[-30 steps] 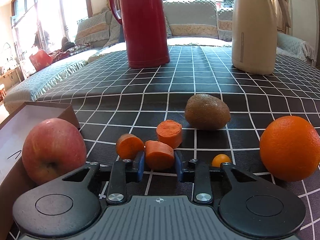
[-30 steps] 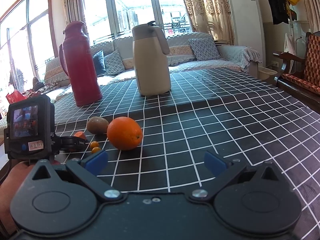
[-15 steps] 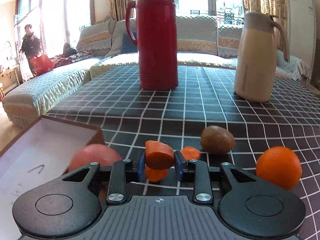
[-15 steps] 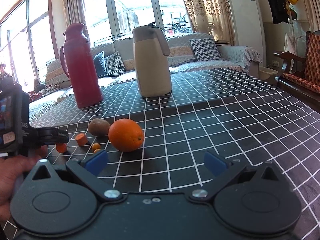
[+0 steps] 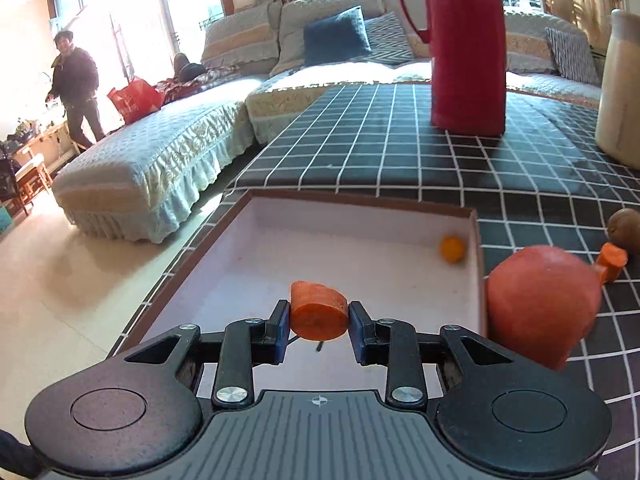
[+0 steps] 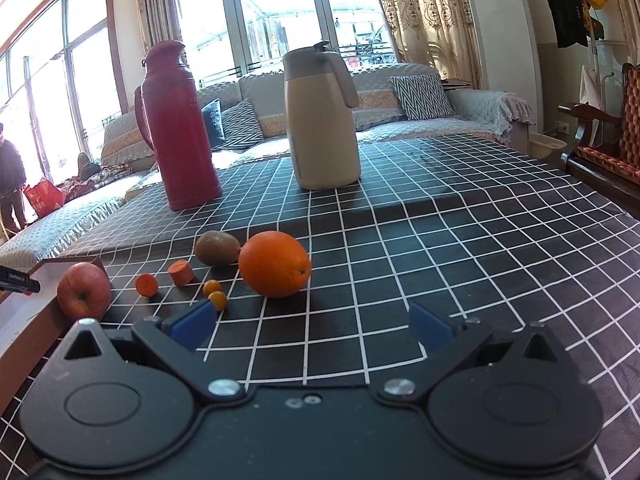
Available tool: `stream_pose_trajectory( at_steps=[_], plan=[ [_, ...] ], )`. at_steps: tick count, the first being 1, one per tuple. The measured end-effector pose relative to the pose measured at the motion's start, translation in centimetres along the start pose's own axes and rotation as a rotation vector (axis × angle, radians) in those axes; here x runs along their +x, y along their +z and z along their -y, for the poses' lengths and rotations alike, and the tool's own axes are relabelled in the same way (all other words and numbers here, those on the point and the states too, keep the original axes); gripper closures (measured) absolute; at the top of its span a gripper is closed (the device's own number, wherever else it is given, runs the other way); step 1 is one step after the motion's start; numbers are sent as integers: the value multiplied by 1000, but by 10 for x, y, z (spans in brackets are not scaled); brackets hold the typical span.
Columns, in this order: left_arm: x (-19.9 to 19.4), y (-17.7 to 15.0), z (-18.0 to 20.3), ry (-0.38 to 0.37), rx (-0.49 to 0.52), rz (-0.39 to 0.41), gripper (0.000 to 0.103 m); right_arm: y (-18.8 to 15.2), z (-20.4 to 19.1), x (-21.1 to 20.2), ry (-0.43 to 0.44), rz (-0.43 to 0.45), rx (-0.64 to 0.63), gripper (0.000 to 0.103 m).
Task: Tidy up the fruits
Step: 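Lift the carrot chunk with the left tool over the white box, then open the left tool to drop the carrot chunk into the box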
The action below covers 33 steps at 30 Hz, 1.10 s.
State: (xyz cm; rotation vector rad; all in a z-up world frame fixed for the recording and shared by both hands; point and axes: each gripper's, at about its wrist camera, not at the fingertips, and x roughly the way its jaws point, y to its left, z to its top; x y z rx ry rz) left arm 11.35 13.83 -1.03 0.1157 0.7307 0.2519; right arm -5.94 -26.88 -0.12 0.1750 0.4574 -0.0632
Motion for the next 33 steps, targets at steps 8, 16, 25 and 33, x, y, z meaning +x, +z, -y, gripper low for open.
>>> stream_pose_trajectory(
  at_steps=[8,16,25,33],
  plan=[
    [21,-8,-11,15,-7,-66,72,-1,-15,9,16,-14,-23,0],
    [24,-12,-13,17,9,-93,72,0,-21,11,30,-12,-33,0],
    [19,-12,-15,53,21,-67,51,0,-20,8,33,-8,-27,0],
    [13,-11,-19,75,27,-37,33,0,-20,9,36,-9,-30,0]
  ],
)
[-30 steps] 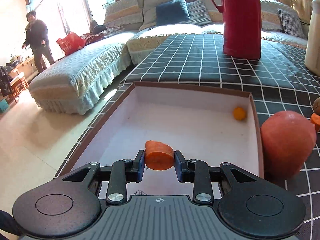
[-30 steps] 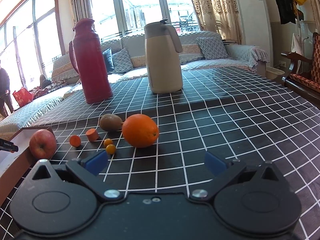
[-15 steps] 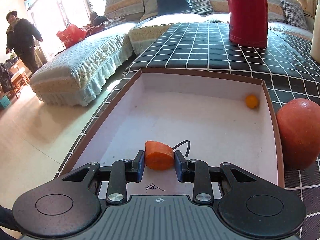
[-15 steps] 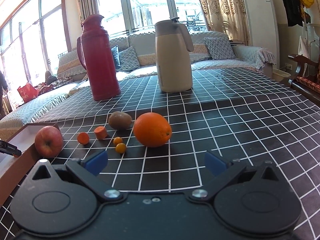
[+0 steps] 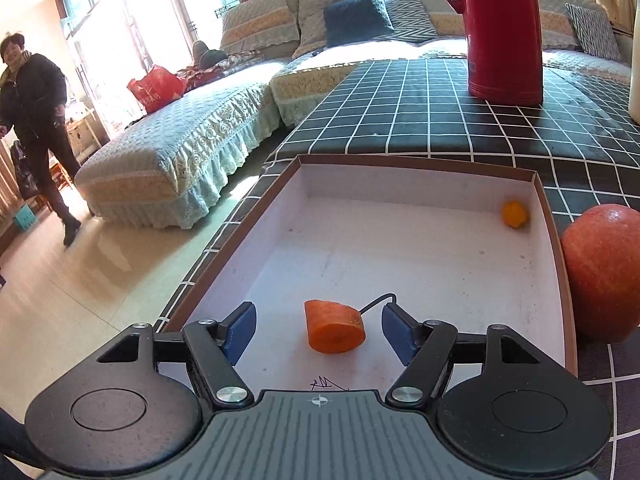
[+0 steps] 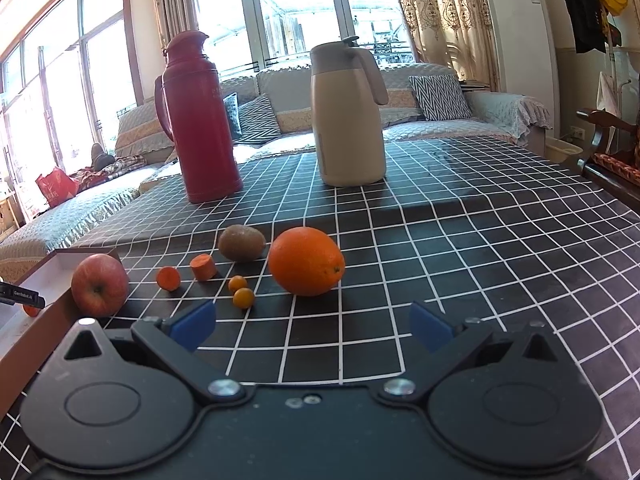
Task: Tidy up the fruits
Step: 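Open the left tool to drop the carrot chunk into the box, then move the right tool to another carrot chunk beside the apple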
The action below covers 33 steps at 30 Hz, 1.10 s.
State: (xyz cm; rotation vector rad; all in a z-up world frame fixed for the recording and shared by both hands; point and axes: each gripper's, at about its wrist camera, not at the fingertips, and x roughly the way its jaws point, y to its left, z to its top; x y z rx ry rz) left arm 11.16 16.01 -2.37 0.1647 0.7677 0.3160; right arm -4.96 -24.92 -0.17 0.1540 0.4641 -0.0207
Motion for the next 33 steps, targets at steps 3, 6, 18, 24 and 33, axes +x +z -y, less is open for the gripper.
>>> stream_pose_trajectory(
  at_steps=[3,6,18,24,33],
  plan=[
    [-2,1,0,8,4,10,23,0,0,0,0,1,0,0],
    [-6,1,0,19,10,28,19,0,-1,0,2,3,0,0],
    [-75,-11,-17,-64,-74,116,13,0,-20,7,51,1,-28,0],
    [-106,-19,-10,-76,-114,183,1,6,-58,13,125,12,-95,0],
    [-109,-23,-15,-9,-109,245,0,11,-119,67,166,-43,-165,0]
  ],
)
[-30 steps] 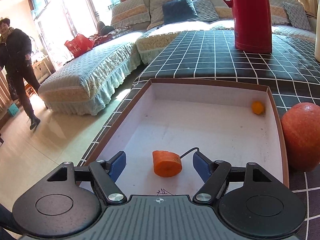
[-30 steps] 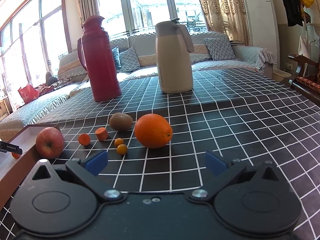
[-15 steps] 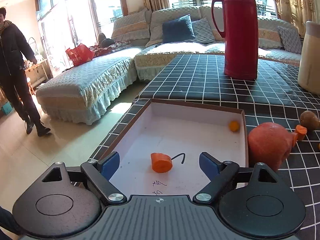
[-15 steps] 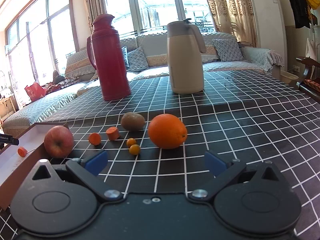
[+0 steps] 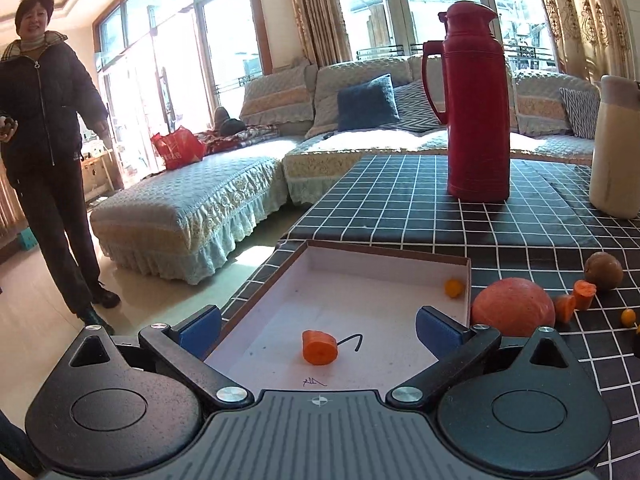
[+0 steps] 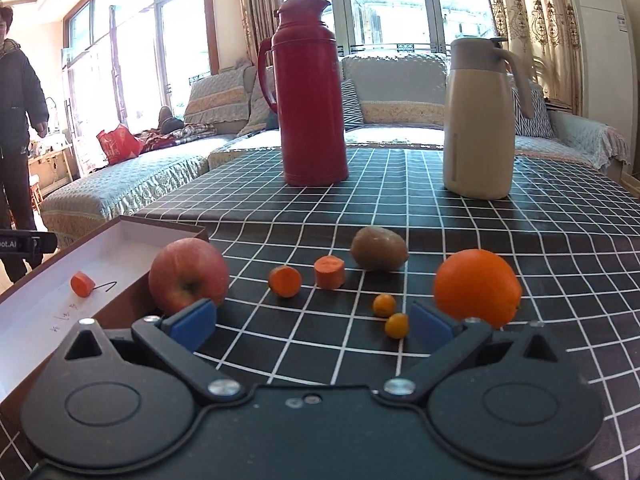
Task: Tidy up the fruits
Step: 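Move the right tool to another carrot chunk beside the apple, then close the right tool's fingers on the carrot chunk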
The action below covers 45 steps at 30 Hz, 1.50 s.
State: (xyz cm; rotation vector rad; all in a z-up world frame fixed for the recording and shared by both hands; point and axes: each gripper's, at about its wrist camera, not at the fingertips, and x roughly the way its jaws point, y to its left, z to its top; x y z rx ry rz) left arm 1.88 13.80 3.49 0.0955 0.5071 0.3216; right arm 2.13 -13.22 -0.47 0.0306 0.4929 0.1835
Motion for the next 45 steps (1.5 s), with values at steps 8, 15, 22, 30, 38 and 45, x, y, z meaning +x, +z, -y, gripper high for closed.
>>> stream_pose_trajectory(
  at_steps=[8,15,22,30,38,45],
  plan=[
    [11,-7,-15,-2,-43,-29,0,14,-35,66,-5,-19,-108,12],
    [15,-8,-25,-3,-72,-25,0,25,-34,88,0,-51,-172,28],
    [17,-9,-21,-9,-70,-26,0,19,-29,108,0,-116,-200,39],
    [20,-10,-22,1,-76,-33,0,20,-39,122,14,-123,-257,44],
    [21,-11,-25,1,-87,-35,0,17,-42,125,11,-135,-264,61],
    [23,-13,-27,7,-90,-38,0,16,-41,129,10,-150,-249,66]
  ],
)
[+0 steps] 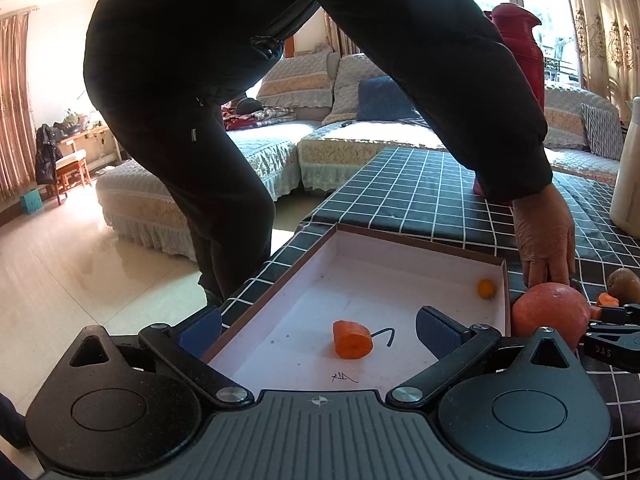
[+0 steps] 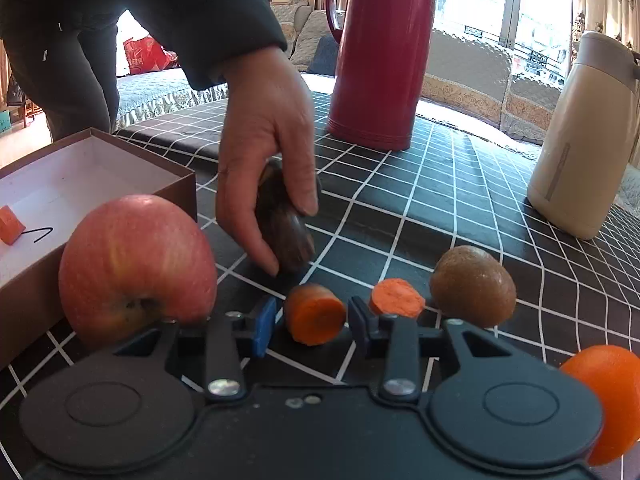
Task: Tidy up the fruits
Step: 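Close the right tool's fingers on the carrot chunk, then carry the carrot chunk with the right tool over the white box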
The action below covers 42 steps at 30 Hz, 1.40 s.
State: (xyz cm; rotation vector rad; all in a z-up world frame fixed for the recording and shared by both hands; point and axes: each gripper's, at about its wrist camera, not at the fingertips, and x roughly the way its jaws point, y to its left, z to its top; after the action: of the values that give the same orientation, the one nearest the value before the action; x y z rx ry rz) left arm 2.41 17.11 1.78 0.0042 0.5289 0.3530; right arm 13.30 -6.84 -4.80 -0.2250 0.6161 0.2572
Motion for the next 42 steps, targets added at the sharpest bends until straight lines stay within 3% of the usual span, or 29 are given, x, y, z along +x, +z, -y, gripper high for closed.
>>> stream_pose_trajectory(
  at_steps=[14,21,27,35,42],
  plan=[
    [1,-1,0,5,0,-1,0,-2,2,-4,0,-4,26,71],
    [1,0,-1,5,-2,-5,0,-3,7,-26,-1,33,26,71],
    [2,1,-2,8,-7,-10,0,14,3,-62,34,116,40,71],
    [5,1,-13,26,-29,-15,0,50,-63,-94,171,199,-66,71],
    [10,0,-24,35,-52,-20,0,52,-120,-65,214,124,-162,71]
  ],
)
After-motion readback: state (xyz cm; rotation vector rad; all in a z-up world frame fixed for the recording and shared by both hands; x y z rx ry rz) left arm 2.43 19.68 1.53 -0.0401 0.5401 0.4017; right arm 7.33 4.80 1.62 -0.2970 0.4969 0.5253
